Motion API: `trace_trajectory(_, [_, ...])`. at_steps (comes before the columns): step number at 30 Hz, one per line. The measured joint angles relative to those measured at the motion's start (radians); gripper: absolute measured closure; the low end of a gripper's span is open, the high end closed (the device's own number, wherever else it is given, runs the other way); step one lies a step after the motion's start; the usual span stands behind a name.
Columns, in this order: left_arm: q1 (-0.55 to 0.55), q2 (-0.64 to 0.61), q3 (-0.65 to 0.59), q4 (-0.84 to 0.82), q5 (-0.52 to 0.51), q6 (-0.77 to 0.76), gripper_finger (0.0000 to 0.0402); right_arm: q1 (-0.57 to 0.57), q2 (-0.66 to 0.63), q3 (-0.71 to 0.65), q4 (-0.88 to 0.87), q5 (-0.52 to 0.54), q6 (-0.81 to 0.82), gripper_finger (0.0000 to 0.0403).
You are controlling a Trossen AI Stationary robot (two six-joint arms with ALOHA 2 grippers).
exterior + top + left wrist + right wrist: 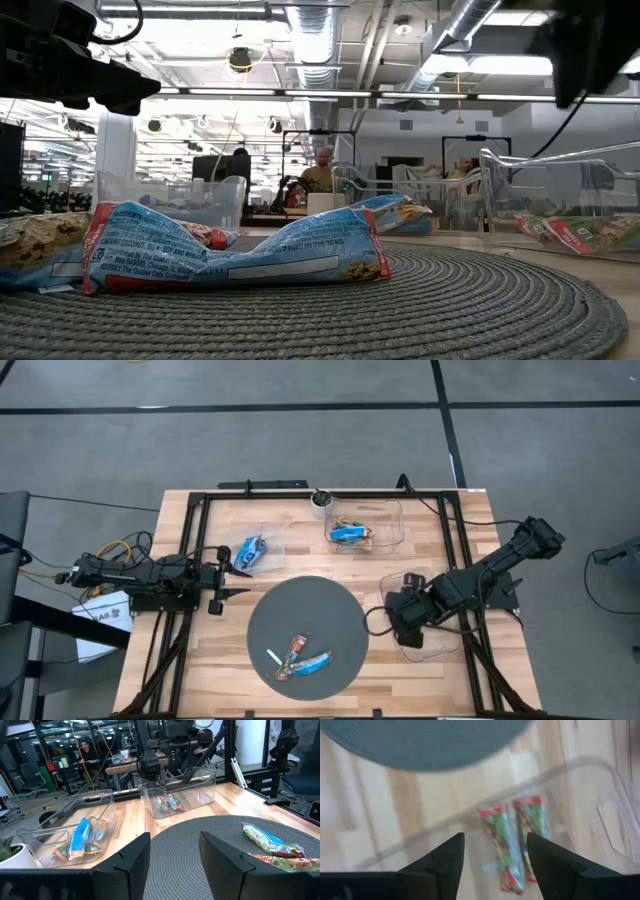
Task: Pick and place Granola Bars by type
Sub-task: Put the red granola bar into the bottom transparent bin
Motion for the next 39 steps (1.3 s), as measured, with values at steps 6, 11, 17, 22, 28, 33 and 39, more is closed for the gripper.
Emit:
trace_trajectory(6, [0.000, 0.000, 0.000, 0.000, 0.000, 0.000, 0.0239, 0.040, 0.143, 0.163, 0.078, 0.018, -0.127, 0.0215])
trace_trajectory(11, [0.000, 0.000, 0.000, 0.000, 0.000, 0.000, 0.0239, 0.066, 0.302, 0.284, 0.168, 0.018, -0.270, 0.0225])
trace_trajectory(17, [0.000, 0.000, 0.000, 0.000, 0.000, 0.000, 0.0239, 0.077, 0.474, 0.410, 0.277, 0.019, -0.411, 0.0224])
trace_trajectory(22, [0.000, 0.000, 0.000, 0.000, 0.000, 0.000, 0.0239, 0.077, 0.586, 0.495, 0.340, 0.077, -0.483, 0.0213])
trace_trajectory(28, [0.000, 0.000, 0.000, 0.000, 0.000, 0.000, 0.0239, 0.072, 0.681, 0.573, 0.388, 0.178, -0.548, 0.0193])
trace_trajectory(33, [0.000, 0.000, 0.000, 0.000, 0.000, 0.000, 0.0239, 0.062, 0.741, 0.612, 0.413, 0.170, -0.560, 0.0179])
trace_trajectory(39, [0.000, 0.000, 0.000, 0.000, 0.000, 0.000, 0.0239, 0.046, 0.814, 0.649, 0.433, 0.096, -0.593, 0.0177])
